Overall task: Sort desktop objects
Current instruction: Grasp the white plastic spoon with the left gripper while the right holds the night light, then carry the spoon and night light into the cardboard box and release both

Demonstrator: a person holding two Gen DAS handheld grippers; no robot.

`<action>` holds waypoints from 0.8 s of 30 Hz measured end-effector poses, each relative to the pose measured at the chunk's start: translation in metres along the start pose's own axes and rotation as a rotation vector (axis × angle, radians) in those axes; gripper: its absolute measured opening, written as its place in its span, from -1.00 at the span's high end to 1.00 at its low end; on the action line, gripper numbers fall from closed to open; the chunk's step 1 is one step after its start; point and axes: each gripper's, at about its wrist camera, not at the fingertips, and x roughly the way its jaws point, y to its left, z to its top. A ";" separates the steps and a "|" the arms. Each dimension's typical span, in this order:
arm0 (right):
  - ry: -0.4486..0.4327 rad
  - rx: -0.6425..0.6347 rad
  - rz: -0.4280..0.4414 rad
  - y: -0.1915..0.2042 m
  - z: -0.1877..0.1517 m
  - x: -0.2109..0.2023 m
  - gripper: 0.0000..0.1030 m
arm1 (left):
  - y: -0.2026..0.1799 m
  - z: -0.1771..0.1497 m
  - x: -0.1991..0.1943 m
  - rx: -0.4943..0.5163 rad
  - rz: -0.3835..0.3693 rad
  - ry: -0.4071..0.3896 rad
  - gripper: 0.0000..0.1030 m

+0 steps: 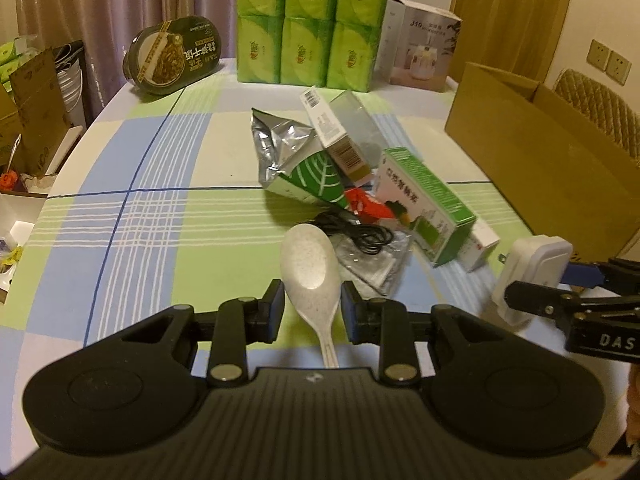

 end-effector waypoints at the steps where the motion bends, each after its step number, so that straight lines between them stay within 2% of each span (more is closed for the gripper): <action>1: -0.004 0.002 0.000 0.000 0.001 -0.001 -0.21 | -0.002 0.000 -0.002 -0.003 -0.007 -0.002 0.52; 15: -0.055 0.012 -0.007 -0.005 0.011 -0.023 -0.21 | -0.025 0.016 -0.029 0.024 -0.048 -0.047 0.52; 24: -0.117 0.023 -0.030 -0.020 0.027 -0.047 -0.21 | -0.058 0.036 -0.042 0.067 -0.087 -0.079 0.52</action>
